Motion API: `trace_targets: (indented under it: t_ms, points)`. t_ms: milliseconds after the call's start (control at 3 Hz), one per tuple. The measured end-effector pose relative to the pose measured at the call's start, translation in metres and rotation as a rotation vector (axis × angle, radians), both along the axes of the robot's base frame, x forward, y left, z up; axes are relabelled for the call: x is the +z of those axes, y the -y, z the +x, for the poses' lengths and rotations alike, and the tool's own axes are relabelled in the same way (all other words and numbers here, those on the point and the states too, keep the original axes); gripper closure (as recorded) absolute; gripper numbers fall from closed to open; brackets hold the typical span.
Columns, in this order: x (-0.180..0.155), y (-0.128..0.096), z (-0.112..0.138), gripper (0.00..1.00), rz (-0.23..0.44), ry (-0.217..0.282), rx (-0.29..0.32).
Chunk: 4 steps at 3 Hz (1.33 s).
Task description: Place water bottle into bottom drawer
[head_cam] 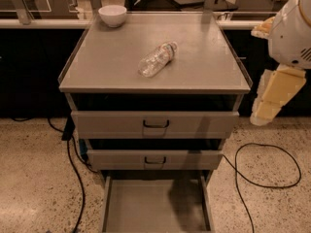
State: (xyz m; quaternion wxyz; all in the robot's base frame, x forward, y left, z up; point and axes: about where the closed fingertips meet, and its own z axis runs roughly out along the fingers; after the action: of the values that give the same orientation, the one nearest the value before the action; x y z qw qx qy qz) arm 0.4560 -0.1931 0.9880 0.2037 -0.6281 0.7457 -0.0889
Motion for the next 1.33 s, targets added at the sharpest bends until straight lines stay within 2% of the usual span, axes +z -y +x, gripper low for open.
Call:
trace_targets:
  t_ms: [333, 667, 1000, 1333]
  points:
    - [0.001, -0.017, 0.014, 0.0, 0.028, 0.037, 0.064]
    - [0.001, -0.03, 0.034, 0.0, 0.063, 0.068, 0.157]
    - [-0.004, -0.039, 0.056, 0.0, 0.089, 0.073, 0.271]
    - [-0.013, -0.044, 0.078, 0.0, 0.11, 0.071, 0.351]
